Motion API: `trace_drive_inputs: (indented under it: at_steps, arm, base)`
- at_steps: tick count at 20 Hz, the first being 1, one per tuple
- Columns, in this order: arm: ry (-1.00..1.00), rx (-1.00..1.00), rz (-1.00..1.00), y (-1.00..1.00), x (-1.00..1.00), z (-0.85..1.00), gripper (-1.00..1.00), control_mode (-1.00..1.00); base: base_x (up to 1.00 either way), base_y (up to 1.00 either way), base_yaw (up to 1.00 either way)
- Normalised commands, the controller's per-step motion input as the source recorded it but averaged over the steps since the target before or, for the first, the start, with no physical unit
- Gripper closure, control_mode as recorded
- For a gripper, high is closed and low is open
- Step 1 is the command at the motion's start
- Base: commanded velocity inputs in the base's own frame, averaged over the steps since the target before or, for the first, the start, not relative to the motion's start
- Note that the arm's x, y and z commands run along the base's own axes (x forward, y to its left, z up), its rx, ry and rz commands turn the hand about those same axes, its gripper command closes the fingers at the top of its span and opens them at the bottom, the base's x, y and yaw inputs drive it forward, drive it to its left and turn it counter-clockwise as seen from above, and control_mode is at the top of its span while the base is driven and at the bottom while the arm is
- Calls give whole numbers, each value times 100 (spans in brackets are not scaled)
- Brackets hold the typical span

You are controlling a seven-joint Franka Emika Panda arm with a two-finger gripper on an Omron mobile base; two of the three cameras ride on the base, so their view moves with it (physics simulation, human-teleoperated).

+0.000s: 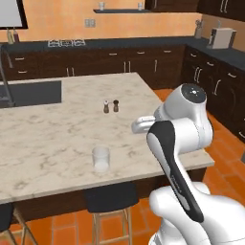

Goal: Take a straw from the drawer in front and place it inside the glass cup on the dining counter.

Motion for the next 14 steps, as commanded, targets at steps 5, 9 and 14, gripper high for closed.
trace_drive_inputs:
  at_steps: [5,9,14]
  arm:
    - [0,0,0,0,0,0,100,100]
    - [0,0,0,0,0,0,100,100]
    - [0,0,0,0,0,0,100,100]
  base:
    - [22,59,-30]
    - [79,16,-2]
    - [95,3,5]
